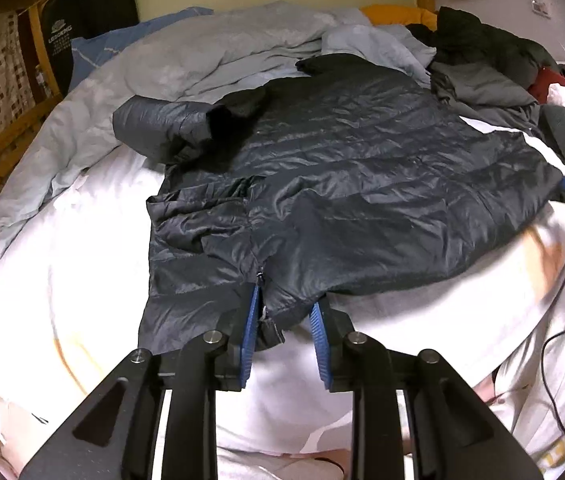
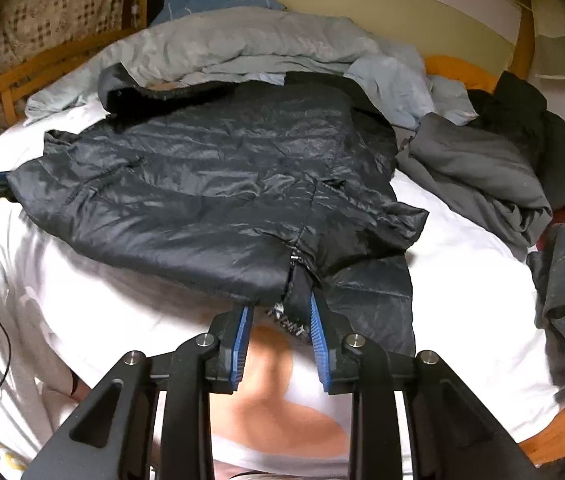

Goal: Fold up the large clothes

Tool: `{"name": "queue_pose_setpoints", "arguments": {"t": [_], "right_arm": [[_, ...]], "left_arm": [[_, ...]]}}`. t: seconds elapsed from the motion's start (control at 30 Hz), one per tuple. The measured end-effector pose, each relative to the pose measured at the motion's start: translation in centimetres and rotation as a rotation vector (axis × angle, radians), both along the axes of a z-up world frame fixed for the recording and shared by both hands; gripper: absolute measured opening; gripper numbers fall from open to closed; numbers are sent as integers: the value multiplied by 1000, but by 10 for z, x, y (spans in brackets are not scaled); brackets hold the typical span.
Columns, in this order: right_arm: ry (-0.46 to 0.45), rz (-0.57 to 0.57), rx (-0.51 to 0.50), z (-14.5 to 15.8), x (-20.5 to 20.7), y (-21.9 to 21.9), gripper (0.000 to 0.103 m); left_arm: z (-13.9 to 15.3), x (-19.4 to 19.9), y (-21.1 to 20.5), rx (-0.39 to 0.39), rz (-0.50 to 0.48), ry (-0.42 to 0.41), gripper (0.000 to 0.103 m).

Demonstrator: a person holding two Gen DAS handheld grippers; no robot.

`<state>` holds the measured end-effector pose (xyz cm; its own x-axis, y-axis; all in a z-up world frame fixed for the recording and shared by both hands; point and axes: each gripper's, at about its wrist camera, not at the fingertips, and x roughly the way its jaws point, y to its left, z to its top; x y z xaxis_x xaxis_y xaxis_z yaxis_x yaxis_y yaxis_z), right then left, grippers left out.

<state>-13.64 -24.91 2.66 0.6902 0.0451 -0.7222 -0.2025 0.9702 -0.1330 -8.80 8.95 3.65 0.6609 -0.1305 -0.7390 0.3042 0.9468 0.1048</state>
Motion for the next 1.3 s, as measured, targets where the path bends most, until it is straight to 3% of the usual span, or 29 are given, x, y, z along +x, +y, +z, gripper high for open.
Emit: {"name": "queue_pose_setpoints", "arguments": {"t": [0.23,0.3,0.5,0.67,0.87,0.93,1.03,1.13,1.23,1.3], "right_arm": [[-34,-12,-12,4,15,1,28],[-51,-14,-1,11,22,0,29],[-35,-2,-4,22,62,-8,47],[-62,-8,-7,38,102,-13,59],[-36,-37,45,37,166,-24,62],[-59,-22,47,38,165,-21,57],[-102,49,-14,36,139,-8,35],[-124,85,-83,28,106,1,33],[-139,118,-112,26,73,6,33],[-148,130,-125,23,54,10,36]], "left_arm": [[-4,23,11,-88,53,13,27],[3,29,7,-74,52,-11,27],[20,58,-8,1,10,-56,30],[22,106,-3,-30,15,-35,34],[12,174,5,-83,35,6,41],[11,172,5,-107,34,-2,39],[14,140,1,-76,-14,-83,33],[14,101,0,-17,-21,-161,29],[12,67,-4,17,-38,-182,29],[6,49,-10,47,-50,-182,36]]}}
